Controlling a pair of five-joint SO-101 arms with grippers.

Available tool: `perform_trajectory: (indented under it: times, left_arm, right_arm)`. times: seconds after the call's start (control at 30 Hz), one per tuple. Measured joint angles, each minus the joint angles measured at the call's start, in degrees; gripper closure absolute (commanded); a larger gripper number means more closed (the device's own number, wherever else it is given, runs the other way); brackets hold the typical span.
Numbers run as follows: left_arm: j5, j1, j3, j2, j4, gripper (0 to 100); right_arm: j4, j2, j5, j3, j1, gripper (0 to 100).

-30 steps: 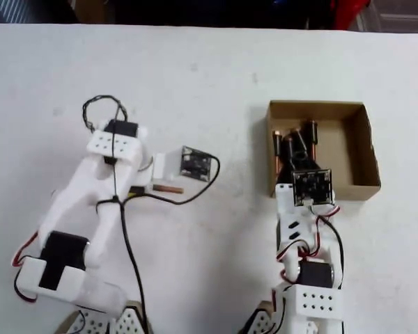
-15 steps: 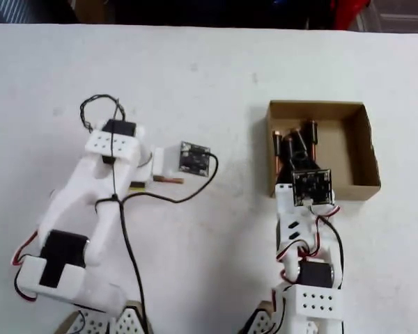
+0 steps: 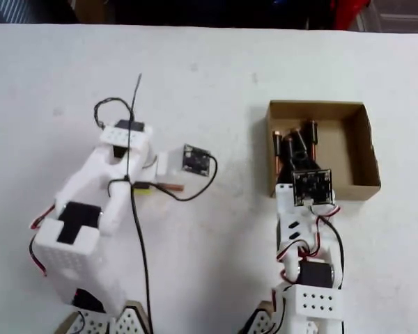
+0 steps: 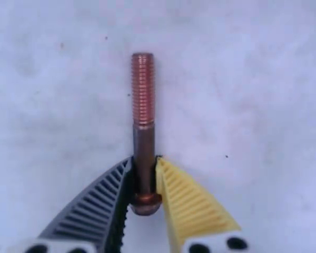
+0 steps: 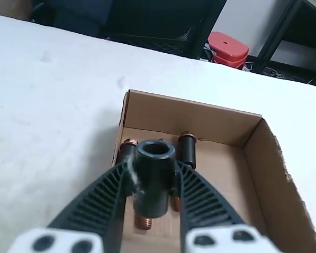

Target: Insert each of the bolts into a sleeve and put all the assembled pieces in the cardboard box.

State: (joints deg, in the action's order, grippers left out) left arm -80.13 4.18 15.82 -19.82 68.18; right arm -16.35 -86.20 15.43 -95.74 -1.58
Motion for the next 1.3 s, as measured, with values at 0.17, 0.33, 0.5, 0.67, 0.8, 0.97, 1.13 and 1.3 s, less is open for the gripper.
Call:
perform_trajectory:
  times: [0.17,0.33,0.5,0.67,0.8,0.97,1.13,1.3]
  left_arm:
    - [-0.1,-0.1,-3.4,-0.7,5.1,90]
    - [-0.1,-0.1,-6.9,-0.7,9.9,90]
    - [-0.1,-0.1,-9.3,-0.7,12.2,90]
    - [-0.1,-0.1,-13.4,-0.7,16.5,91]
    - [0.4,-0.1,-19.3,-0.7,23.2,91]
    - [12.1,0.5,-27.7,-0.7,31.9,91]
    - [39.4,5.1,-33.0,-0.7,32.8,91]
    - [69.8,9.3,-34.0,-0.7,33.1,91]
  right_arm:
    - [0.0,0.0,0.0,0.0,0.1,98.1]
    - [0.0,0.0,0.0,0.0,0.1,98.1]
    - [0.0,0.0,0.0,0.0,0.0,98.1]
    - [0.0,0.0,0.0,0.0,0.0,98.1]
    - [0.0,0.0,0.0,0.0,0.0,98.1]
    - [0.0,0.0,0.0,0.0,0.0,98.1]
    - [0.0,0.0,0.0,0.0,0.1,98.1]
    - [0.0,0.0,0.0,0.0,0.1,98.1]
